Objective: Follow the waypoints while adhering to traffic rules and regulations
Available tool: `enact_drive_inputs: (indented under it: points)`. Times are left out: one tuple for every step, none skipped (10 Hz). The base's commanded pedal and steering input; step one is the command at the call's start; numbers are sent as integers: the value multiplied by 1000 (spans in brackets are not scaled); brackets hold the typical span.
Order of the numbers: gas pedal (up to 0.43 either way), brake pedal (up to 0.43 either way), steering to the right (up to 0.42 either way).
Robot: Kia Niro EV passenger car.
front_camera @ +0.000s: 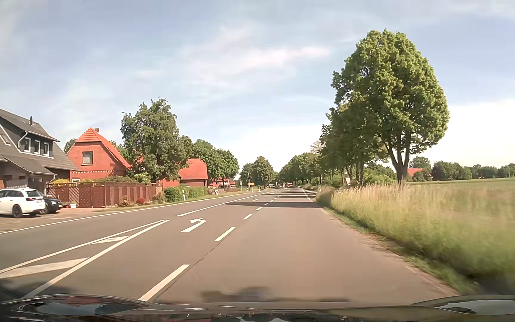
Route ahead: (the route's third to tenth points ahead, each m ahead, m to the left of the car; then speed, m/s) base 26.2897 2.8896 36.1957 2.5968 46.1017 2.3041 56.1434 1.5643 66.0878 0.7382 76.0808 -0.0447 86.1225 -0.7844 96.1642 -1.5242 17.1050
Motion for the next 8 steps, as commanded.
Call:
enact_drive_inputs:
  points:
    - [47, 0, 7]
    - [47, 0, 7]
    - [47, 0, 7]
    - [59, 0, 7]
    - [79, 0, 7]
    - [98, 0, 7]
    - [98, 0, 7]
    - [118, 0, 7]
